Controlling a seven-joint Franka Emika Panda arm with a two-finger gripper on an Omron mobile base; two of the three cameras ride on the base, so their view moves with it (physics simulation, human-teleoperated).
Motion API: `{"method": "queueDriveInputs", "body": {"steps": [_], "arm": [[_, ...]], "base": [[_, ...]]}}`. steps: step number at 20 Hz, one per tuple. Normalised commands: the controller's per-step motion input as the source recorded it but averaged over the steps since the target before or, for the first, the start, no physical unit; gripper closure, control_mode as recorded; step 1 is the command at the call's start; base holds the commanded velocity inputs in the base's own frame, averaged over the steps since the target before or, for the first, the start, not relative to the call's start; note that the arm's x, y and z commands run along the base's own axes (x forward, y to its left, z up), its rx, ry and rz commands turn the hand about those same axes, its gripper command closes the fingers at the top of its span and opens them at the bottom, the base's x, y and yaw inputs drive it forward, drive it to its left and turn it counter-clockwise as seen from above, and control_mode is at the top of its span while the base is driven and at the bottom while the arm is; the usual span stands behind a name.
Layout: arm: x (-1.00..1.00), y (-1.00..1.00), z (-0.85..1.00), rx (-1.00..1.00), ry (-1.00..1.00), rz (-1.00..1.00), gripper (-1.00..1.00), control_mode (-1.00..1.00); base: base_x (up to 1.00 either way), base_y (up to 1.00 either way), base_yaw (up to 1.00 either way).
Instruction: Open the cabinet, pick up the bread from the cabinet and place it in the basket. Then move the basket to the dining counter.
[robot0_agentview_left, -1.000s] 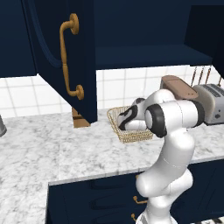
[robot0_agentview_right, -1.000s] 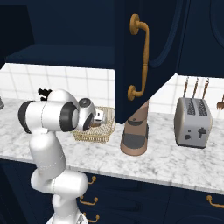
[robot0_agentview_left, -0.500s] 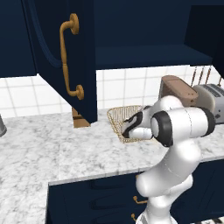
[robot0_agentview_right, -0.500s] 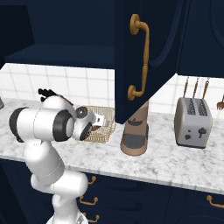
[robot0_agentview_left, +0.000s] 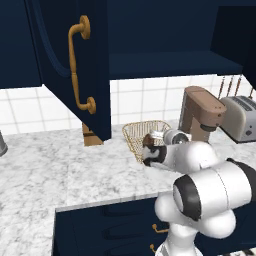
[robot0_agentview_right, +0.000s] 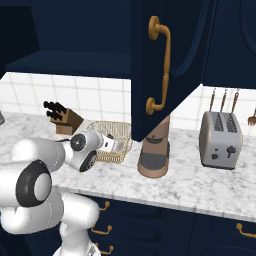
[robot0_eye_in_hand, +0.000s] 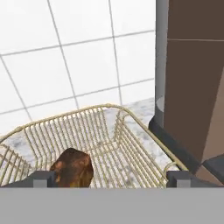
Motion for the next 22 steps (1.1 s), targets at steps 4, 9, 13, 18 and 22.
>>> {"method": "queueDriveInputs", "body": {"steps": [4,9,13,18,22], "arm": [[-0.59,0.00,1.00,0.19,-0.21,-0.03,-1.00,-1.00],[-0.90,0.00,0.83,0.22,-0.01,-0.02,-1.00,-1.00],[-0.83,0.00,0.70,0.28,0.21,0.00,-1.00,-1.00],[-0.58,0.00,0.50,0.26,0.34,-0.05,-1.00,-1.00],[-0.67,-0.03,-0.17,0.29,0.11,-0.10,-1.00,-1.00]], "base": [[0.00,0.00,0.00],[0.00,0.00,0.00],[0.00,0.00,0.00],[0.00,0.00,0.00],[0.00,0.00,0.00]]}}
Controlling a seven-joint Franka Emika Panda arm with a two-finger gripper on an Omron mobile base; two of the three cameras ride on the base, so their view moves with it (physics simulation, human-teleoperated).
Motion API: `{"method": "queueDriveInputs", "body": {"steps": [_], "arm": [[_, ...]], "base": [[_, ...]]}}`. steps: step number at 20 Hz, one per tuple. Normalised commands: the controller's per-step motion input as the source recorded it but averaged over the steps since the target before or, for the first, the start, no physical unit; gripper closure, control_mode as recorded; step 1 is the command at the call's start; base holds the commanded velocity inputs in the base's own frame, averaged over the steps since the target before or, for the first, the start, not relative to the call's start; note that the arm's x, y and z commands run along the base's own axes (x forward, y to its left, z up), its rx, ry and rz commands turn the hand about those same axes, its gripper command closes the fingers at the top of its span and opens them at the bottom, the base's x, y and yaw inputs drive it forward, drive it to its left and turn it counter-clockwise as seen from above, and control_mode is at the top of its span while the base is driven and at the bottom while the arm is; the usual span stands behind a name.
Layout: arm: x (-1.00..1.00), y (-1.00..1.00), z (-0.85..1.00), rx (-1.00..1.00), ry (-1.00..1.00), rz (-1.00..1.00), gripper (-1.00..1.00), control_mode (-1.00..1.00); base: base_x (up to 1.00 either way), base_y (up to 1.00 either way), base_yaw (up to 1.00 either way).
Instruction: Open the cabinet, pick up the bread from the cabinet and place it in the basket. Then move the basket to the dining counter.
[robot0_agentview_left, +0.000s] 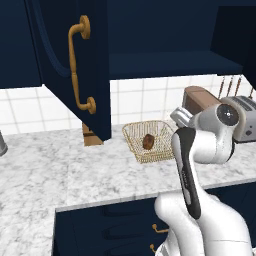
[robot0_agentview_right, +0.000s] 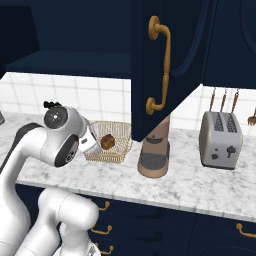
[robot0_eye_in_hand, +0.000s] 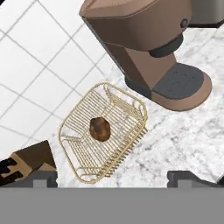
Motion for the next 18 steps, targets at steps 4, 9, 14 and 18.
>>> {"method": "queueDriveInputs", "body": {"steps": [4,9,14,18], "arm": [[-0.42,0.09,-0.31,0.34,0.03,-0.18,-1.00,-1.00],[-0.03,0.24,-0.18,0.26,0.08,-0.05,-1.00,-1.00],[0.09,0.00,-0.27,0.12,0.34,0.00,-1.00,-1.00],[0.19,0.01,-0.16,0.00,0.10,0.00,-1.00,-1.00]], "base": [[0.00,0.00,0.00],[0.00,0.00,0.00],[0.00,0.00,0.00],[0.00,0.00,0.00]]}}
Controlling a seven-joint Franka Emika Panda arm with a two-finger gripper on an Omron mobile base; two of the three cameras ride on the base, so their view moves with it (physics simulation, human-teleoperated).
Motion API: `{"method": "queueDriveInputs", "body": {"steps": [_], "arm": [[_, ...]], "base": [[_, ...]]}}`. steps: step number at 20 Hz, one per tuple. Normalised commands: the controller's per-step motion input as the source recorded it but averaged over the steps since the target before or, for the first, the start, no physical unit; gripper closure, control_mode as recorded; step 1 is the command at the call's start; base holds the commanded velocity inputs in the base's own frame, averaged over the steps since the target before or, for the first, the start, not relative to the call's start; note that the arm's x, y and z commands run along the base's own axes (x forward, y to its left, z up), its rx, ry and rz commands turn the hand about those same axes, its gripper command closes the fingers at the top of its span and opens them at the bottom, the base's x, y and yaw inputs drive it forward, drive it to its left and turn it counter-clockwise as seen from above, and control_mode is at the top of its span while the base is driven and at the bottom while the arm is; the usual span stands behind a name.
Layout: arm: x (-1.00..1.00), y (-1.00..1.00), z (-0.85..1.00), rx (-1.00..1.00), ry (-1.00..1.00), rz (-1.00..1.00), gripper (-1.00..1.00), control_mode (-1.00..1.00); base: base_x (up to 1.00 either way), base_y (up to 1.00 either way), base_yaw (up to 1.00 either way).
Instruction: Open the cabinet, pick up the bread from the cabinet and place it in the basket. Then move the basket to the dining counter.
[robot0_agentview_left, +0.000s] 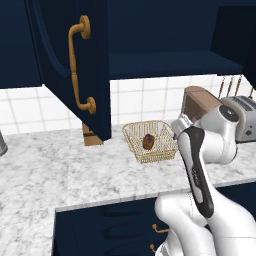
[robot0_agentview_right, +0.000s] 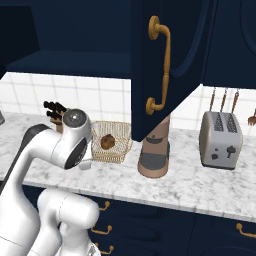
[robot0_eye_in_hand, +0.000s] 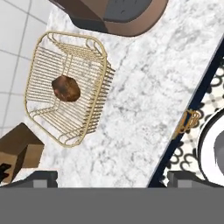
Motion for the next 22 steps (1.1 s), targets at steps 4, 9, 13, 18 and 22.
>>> {"method": "queueDriveInputs", "body": {"steps": [4,9,13,18,22], "arm": [[0.10,0.00,-0.25,0.00,-0.01,0.00,-1.00,-1.00],[0.48,-0.08,-0.45,0.00,0.02,0.00,-1.00,-1.00],[0.58,-0.13,-0.39,0.00,0.00,0.00,-1.00,-1.00],[0.62,-0.07,-0.38,0.00,0.03,0.00,-1.00,-1.00],[0.46,0.00,-0.33,0.00,0.06,-0.01,-1.00,-1.00]], "base": [[0.00,0.00,0.00],[0.00,0.00,0.00],[0.00,0.00,0.00],[0.00,0.00,0.00],[0.00,0.00,0.00]]}}
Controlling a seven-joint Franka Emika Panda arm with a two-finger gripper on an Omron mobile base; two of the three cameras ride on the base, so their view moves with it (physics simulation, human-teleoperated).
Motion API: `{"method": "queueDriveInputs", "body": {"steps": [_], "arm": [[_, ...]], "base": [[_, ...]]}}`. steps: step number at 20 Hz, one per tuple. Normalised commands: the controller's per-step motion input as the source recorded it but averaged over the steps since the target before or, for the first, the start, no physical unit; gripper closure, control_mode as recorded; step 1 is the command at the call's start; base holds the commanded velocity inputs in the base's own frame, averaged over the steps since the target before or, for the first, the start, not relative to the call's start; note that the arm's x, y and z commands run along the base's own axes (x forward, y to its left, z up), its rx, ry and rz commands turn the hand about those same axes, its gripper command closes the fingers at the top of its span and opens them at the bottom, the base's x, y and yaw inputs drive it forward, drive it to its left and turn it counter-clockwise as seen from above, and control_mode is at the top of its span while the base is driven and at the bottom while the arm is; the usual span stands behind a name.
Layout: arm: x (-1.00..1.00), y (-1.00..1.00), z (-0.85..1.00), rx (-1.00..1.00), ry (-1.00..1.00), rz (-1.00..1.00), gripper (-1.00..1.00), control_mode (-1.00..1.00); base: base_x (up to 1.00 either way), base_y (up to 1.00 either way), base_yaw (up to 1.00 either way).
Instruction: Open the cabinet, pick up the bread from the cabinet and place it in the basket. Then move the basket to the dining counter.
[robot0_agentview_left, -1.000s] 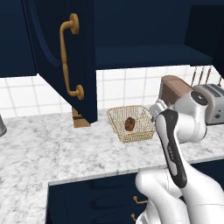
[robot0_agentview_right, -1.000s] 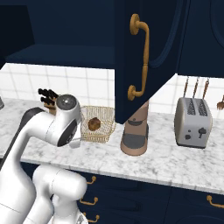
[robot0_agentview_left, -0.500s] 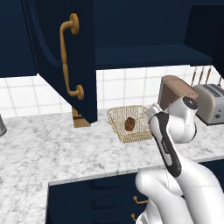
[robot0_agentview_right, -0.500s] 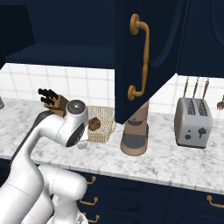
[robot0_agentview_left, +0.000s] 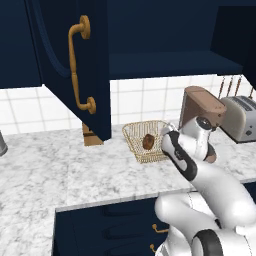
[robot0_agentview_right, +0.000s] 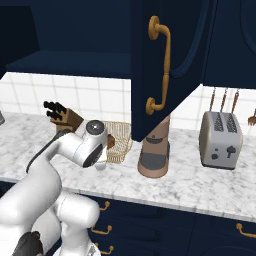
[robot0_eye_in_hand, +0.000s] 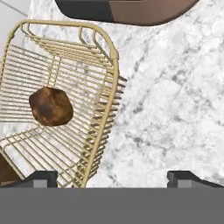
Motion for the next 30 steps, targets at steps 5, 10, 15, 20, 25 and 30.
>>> {"method": "queueDriveInputs", "body": {"steps": [5,10,15,20,25,30], "arm": [[0.48,0.00,-0.35,0.00,0.08,-0.01,-1.00,-1.00],[0.29,0.00,-0.15,0.00,0.00,0.00,-1.00,-1.00],[0.29,0.00,-0.18,0.00,0.00,0.00,-1.00,-1.00],[0.47,0.00,-0.36,0.00,0.00,0.00,-1.00,-1.00],[0.14,0.00,-0.47,0.00,0.00,0.00,-1.00,-1.00],[0.18,0.01,-0.52,0.00,0.00,0.00,-1.00,-1.00]], "base": [[0.00,0.00,0.00],[0.00,0.00,0.00],[0.00,0.00,0.00],[0.00,0.00,0.00],[0.00,0.00,0.00],[0.00,0.00,0.00]]}}
